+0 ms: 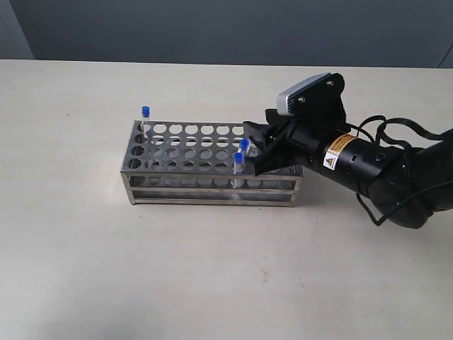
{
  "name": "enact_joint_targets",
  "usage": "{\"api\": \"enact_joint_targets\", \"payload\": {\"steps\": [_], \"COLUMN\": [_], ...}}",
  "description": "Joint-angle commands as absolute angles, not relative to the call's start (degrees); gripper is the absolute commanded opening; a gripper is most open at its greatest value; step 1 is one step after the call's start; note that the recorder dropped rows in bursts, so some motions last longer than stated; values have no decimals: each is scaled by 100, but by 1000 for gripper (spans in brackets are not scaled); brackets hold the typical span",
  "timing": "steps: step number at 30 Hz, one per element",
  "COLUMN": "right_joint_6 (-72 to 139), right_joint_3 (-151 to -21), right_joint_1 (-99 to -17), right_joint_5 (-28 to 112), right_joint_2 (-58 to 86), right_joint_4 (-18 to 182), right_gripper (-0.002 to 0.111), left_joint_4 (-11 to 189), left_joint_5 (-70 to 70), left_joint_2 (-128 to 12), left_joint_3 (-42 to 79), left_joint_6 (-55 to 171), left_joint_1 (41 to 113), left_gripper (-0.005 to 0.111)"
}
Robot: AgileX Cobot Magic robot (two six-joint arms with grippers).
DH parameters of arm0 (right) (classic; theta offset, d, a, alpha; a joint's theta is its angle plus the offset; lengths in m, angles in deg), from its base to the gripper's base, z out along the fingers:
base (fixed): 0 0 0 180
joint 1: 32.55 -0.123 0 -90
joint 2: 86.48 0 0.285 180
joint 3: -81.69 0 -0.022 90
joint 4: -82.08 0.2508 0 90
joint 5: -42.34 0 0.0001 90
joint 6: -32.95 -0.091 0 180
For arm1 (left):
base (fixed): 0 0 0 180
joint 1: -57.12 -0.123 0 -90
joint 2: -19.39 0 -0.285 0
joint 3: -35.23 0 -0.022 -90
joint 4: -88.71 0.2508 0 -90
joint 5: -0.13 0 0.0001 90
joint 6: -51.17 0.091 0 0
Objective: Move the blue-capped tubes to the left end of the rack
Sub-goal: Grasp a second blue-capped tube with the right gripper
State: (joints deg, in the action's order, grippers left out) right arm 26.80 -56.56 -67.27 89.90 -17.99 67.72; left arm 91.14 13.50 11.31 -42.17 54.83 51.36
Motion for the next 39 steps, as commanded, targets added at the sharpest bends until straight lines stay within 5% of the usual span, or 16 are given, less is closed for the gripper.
{"api": "enact_joint_targets", "payload": {"steps": [1, 17, 20, 25, 39], "right_joint_6": [2787, 2787, 2787, 2787, 3118], "right_joint_3": [-5762, -6104, -6104, -6104, -6104], "right_joint_1": [-6734, -6734, -6734, -6734, -6734], "right_joint_5": [9056, 9005, 8907, 8928, 8557], "right_joint_2": [-1995, -2516, -2519, -2519, -1601], "right_joint_4": [6821, 6797, 6797, 6720, 6582], "right_gripper": [46, 46, 38, 0, 0], "left_joint_4": [9121, 9121, 9121, 9121, 9121], "left_joint_5": [1338, 1338, 1338, 1338, 1338], "left_joint_2": [1161, 1161, 1161, 1161, 1161], "left_joint_3": [-4199, -4199, -4199, -4199, -4199], "left_joint_6": [5480, 5480, 5480, 5480, 5480], "left_joint_1": [5159, 5159, 5159, 5159, 5159], "left_gripper": [1, 1, 1, 1, 1]}}
